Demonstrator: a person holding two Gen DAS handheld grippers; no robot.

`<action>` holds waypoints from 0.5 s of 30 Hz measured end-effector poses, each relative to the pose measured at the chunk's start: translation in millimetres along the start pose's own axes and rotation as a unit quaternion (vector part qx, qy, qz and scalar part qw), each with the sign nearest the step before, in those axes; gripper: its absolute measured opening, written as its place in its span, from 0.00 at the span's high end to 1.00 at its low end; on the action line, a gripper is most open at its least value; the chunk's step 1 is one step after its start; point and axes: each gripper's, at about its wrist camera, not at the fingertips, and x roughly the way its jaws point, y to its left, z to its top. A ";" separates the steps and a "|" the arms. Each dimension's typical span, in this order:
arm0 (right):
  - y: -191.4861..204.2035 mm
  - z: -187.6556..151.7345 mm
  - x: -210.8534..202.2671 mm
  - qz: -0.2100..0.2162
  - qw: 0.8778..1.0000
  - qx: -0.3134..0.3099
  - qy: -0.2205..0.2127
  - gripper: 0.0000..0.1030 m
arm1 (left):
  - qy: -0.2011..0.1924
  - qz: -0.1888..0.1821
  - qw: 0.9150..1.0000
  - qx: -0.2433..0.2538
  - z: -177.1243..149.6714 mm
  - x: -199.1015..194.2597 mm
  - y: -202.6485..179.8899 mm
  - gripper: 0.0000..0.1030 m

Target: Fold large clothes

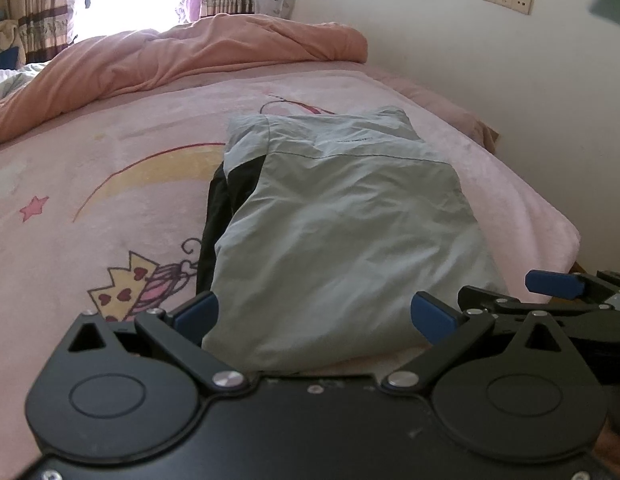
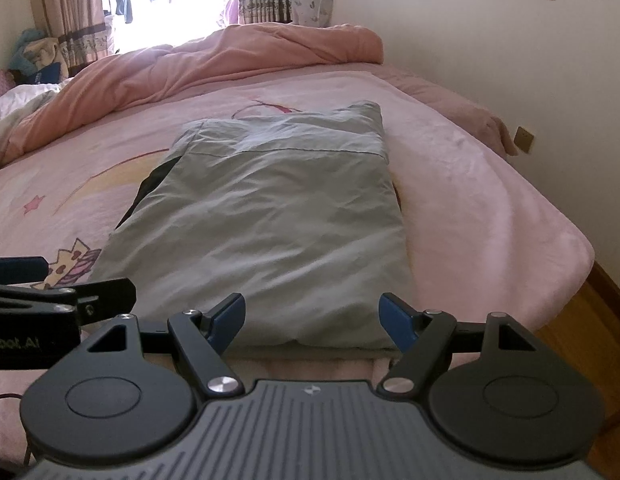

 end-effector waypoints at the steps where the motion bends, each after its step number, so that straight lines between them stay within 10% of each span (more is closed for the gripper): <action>1: 0.1 -0.3 -0.1 0.001 1.000 -0.001 0.000 0.13 | -0.001 0.001 1.000 0.000 -0.1 -0.6 0.0 0.00; 15: -1.4 -7.6 -3.6 0.000 1.000 0.001 -0.001 0.13 | -0.004 0.002 1.000 -0.002 -5.1 -7.2 -1.0 0.00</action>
